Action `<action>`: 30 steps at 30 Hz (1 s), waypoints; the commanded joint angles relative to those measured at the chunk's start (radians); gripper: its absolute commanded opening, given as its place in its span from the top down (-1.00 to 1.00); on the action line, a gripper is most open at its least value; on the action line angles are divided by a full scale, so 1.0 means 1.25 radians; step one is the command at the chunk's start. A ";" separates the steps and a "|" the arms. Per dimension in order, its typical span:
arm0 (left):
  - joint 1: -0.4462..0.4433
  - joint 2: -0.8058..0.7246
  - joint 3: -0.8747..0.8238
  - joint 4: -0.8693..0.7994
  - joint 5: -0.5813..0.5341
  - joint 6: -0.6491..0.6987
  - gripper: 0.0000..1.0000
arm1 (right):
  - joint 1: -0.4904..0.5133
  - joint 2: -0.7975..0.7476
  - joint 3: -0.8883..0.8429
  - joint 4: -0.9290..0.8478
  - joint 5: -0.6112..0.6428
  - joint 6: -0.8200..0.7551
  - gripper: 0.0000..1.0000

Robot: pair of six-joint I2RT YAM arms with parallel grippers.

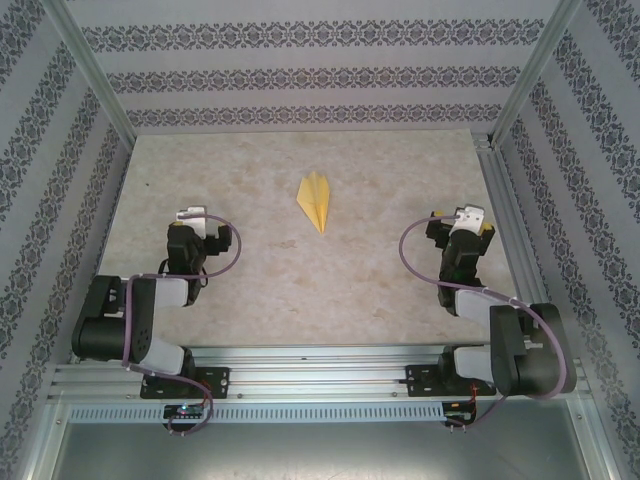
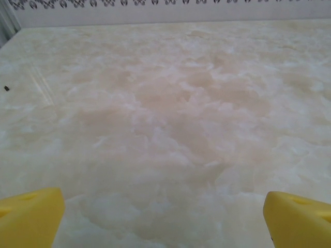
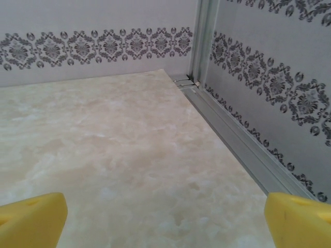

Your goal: Fold a paper plane with a square sheet of paper (pick it up from the middle)

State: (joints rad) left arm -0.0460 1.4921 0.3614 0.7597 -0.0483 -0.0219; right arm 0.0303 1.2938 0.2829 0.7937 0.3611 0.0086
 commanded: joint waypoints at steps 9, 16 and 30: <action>0.000 0.054 0.036 0.070 0.032 0.034 -1.00 | -0.005 0.191 0.018 0.219 -0.095 0.004 -0.96; -0.011 0.056 0.043 0.056 0.015 0.043 -1.00 | -0.008 0.201 0.042 0.186 -0.090 0.010 -0.96; -0.015 0.057 0.046 0.051 0.012 0.045 -1.00 | -0.008 0.198 0.042 0.177 -0.091 0.009 -0.96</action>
State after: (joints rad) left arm -0.0547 1.5532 0.3996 0.7925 -0.0277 0.0189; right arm 0.0299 1.5436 0.3210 0.9958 0.2661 0.0082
